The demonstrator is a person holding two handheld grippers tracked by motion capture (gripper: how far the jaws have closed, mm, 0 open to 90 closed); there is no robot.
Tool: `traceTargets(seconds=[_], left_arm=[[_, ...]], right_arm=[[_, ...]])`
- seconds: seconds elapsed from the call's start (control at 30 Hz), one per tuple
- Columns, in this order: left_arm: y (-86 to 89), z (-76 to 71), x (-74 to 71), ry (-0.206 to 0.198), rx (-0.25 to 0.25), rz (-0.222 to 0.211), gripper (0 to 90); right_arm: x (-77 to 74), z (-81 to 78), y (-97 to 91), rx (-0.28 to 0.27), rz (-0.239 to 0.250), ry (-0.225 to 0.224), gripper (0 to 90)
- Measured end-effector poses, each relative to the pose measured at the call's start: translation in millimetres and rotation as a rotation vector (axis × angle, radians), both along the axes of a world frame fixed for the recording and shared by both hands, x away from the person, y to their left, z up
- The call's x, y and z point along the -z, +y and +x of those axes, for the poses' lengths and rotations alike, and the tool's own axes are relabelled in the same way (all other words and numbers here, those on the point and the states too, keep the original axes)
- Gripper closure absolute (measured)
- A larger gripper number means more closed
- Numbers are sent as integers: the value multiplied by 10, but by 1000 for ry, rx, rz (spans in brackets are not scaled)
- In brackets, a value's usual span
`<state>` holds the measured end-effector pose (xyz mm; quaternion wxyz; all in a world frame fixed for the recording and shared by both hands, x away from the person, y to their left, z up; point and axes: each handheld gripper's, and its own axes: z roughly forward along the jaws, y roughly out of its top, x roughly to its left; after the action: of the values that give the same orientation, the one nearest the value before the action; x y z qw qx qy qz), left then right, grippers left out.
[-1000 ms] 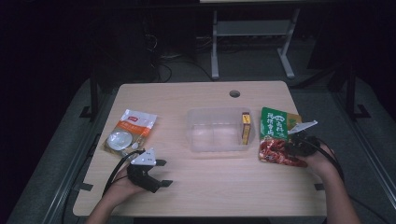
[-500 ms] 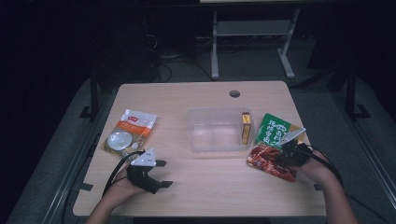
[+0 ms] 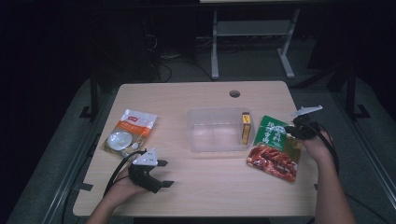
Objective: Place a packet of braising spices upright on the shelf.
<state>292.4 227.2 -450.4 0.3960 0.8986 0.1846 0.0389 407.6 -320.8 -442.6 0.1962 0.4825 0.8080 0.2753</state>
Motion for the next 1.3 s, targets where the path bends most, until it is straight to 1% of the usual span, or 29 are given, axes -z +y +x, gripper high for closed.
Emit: traceTargets(seconds=[0.07, 0.1, 0.13, 0.17, 0.2, 0.23, 0.33, 0.4, 0.47, 0.5, 0.57, 0.63, 0.67, 0.7, 0.73, 0.83, 0.97, 1.03, 1.07, 1.1, 1.17, 1.2, 1.27, 1.3], left_arm=[[1, -2, -4, 1, -3, -5, 195], [3, -7, -9, 1, -5, -4, 195], [3, -7, -9, 1, -5, -4, 194], [2, -8, -10, -2, -3, 0, 194], [2, -8, -10, -2, -3, 0, 195], [-2, -10, -7, -3, -4, -5, 195], [-10, -13, -10, -7, 0, -4, 195], [-19, -17, -12, -8, 2, -4, 194], [-27, -20, -12, -8, 2, -2, 194], [-32, -20, -10, -8, 2, -4, 194], [-39, -25, -12, -8, 3, -1, 194], [-45, -31, -11, -7, 2, 0, 194], [-48, -31, -8, -7, 3, 0, 194], [-53, -29, -2, -8, 8, 4, 194], [-53, -29, -2, -8, 8, 4, 194], [-65, -35, -1, -5, 10, 5, 194], [-85, -36, 4, -6, 18, 5, 194], [-92, -40, 0, -6, 26, 11, 194], [-92, -40, 0, -6, 26, 11, 194], [-96, -47, 0, -3, 22, 4, 194], [-88, -50, -10, -10, 22, 7, 194], [-88, -50, -10, -10, 22, 7, 194], [-88, -54, -11, -6, 19, 0, 194], [-85, -54, -16, -7, 22, 3, 194]], right_arm=[[23, 122, -21, 37, -1, -8, 900], [59, 225, -35, 46, 21, 0, 900], [59, 225, -35, 46, 21, 0, 900], [102, 298, -24, 44, 21, 23, 900], [102, 298, -24, 44, 21, 23, 900], [131, 341, -6, 40, 3, 28, 900], [129, 364, 2, 42, 4, 29, 900], [129, 380, 9, 33, 0, 28, 900], [144, 396, 20, 30, -7, 37, 900], [176, 410, 33, 26, -22, 51, 900], [191, 410, 41, 25, -31, 56, 900], [188, 401, 41, 24, -30, 56, 900], [186, 394, 41, 18, -39, 58, 900], [175, 372, 47, 8, -55, 67, 900], [175, 372, 47, 8, -55, 67, 900], [160, 314, 44, -4, -62, 88, 900], [142, 218, 55, -32, -71, 109, 900], [131, 144, 73, -52, -89, 118, 900], [131, 144, 73, -52, -89, 118, 900], [128, 116, 77, -58, -92, 121, 900], [122, 23, 92, -79, -100, 127, 900], [122, 23, 92, -79, -100, 127, 900], [115, -41, 112, -91, -107, 134, 900], [107, -106, 137, -108, -111, 142, 900]])
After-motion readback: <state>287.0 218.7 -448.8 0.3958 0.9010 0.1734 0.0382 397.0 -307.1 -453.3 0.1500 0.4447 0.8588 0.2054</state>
